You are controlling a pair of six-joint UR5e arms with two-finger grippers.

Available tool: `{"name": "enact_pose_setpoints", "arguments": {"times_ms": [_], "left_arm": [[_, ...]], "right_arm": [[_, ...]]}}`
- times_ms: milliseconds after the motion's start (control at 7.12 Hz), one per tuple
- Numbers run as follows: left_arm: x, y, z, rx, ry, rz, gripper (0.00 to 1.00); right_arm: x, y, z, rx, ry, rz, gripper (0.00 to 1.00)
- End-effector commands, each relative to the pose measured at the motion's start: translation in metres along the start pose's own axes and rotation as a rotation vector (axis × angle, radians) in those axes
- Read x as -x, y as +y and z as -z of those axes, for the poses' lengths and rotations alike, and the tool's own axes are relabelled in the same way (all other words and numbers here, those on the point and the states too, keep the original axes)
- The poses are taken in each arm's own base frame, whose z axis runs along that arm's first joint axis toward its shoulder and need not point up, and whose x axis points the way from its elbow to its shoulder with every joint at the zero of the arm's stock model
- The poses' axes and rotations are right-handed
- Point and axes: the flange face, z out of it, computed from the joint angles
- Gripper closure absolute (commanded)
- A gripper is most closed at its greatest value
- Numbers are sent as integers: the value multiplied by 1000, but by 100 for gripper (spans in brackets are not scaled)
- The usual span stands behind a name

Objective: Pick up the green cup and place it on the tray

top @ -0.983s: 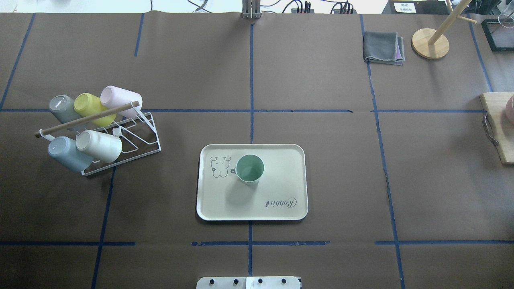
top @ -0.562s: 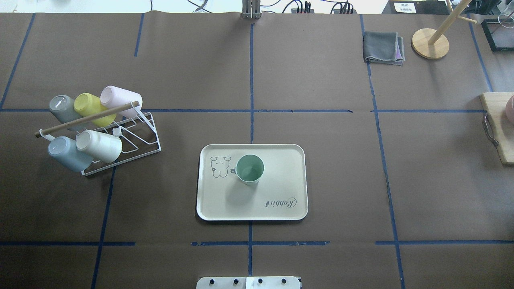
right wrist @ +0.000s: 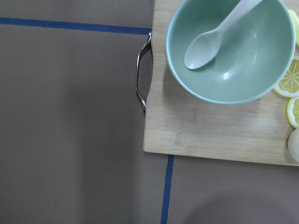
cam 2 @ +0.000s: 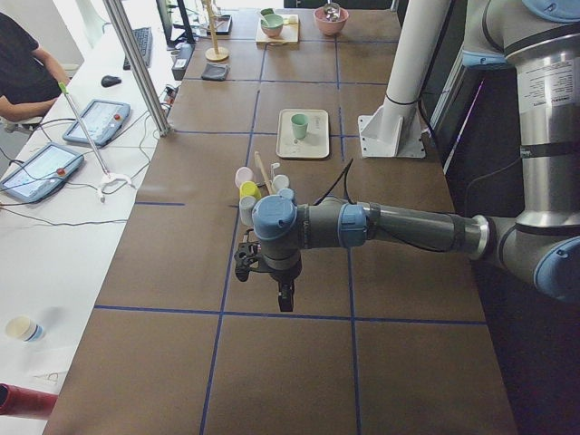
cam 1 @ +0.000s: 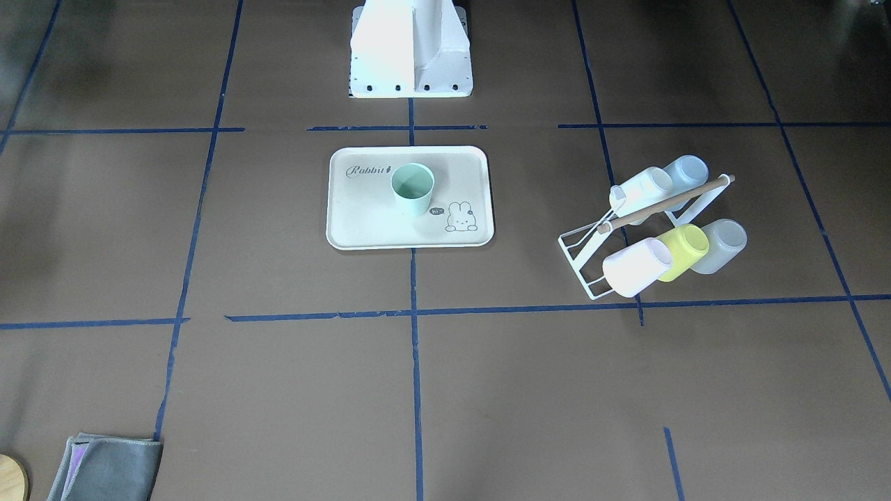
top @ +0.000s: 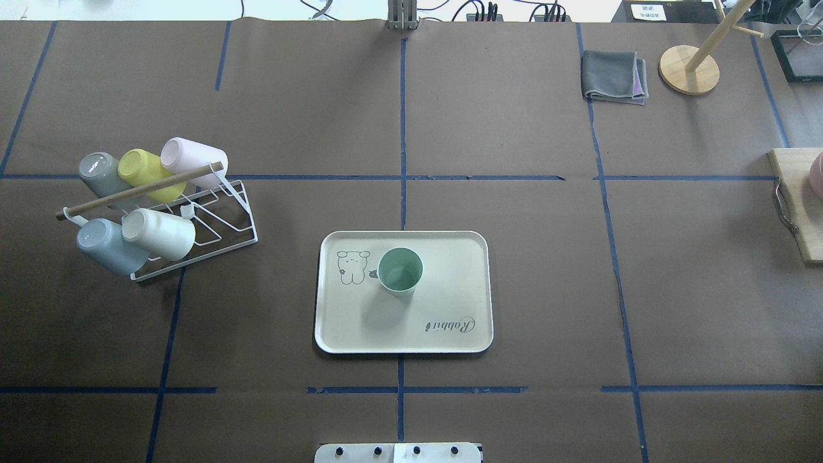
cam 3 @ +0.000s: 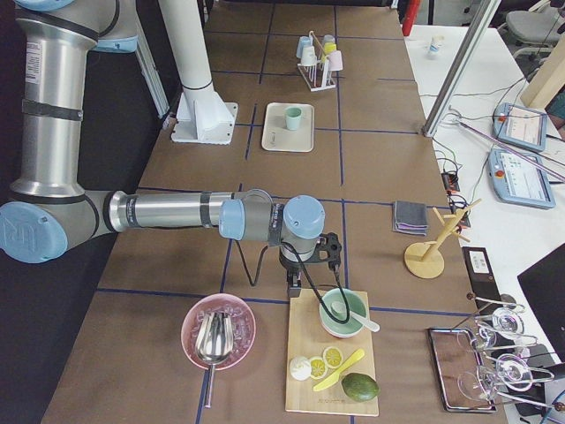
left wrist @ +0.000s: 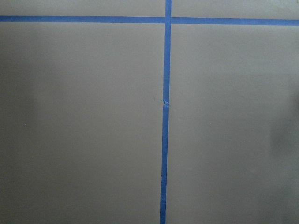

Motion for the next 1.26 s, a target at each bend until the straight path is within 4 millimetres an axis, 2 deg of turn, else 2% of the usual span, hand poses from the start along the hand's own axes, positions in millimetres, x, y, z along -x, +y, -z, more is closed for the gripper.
{"name": "enact_pose_setpoints", "arguments": {"times_ms": [0,702,983,1124], "left_arm": [[-2,0,2,-4,0,-4,0],[-1,3,-1,2,2,-2,0],[-1,4,-1,3,2,-1,0],[7,-1,-10,17,0,9,0]], "right_arm": [[-2,3,-2,4,4,-5,1],[-5,4,-5,9,5,-11,0],[-6,2,1,-4,7,-10,0],[-6,3,1,-4,7,-10,0]]}}
